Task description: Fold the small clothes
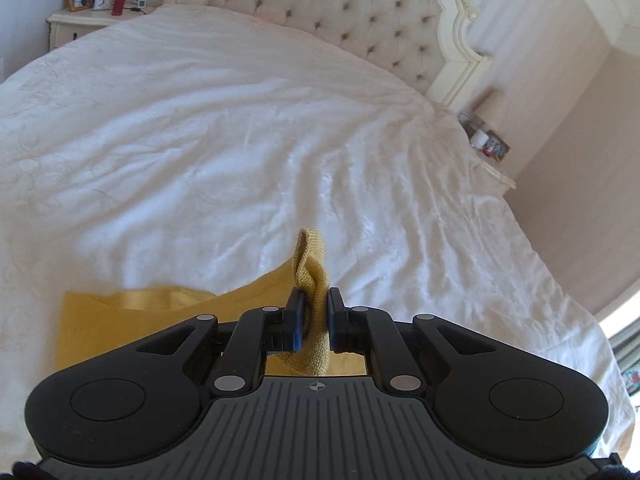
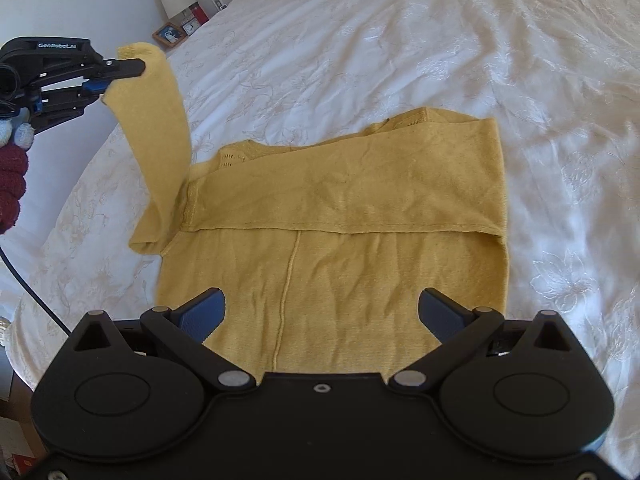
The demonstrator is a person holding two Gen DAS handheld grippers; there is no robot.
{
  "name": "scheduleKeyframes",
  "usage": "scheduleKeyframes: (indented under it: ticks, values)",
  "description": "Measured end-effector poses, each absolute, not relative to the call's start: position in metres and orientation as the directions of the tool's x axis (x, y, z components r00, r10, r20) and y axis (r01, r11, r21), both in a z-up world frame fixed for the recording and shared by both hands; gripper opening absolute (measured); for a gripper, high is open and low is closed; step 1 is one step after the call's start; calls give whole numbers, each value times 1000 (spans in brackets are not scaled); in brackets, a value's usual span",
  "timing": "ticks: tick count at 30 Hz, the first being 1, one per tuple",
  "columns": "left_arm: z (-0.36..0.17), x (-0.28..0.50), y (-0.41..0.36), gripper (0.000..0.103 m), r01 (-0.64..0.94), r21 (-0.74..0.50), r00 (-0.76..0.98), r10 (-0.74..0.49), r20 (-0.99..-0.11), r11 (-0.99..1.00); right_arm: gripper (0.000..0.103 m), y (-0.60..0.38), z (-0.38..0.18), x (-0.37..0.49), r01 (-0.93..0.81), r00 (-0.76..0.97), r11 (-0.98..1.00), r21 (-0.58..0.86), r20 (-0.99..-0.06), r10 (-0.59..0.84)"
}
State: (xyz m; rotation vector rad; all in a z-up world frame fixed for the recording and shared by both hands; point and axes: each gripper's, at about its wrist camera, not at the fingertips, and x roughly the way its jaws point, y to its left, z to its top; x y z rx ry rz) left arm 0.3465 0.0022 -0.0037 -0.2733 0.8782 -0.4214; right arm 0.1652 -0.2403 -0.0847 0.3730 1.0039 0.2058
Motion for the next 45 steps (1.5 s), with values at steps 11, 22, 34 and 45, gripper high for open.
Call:
scheduleKeyframes:
  ticks: [11,22,34,45]
  values:
    - [-68,326,-138,23,359,-345,416,-479,-773,867,102,-305,-98,140,78,524,909,408,-793,311]
    - [-72,291,-113,60,385,-279,444,-441,-780,880,102,-307,-108,150,95,520,907,410,-798,306]
    - [-111,288,11,60,182,-81,454,-157,-877,980,102,-301,-116,209,121,553,913,389,-791,264]
    - [-135,325,63,60,64,-75,419,-95,-903,995,102,-292,-130,257,82,568,943,323,-793,222]
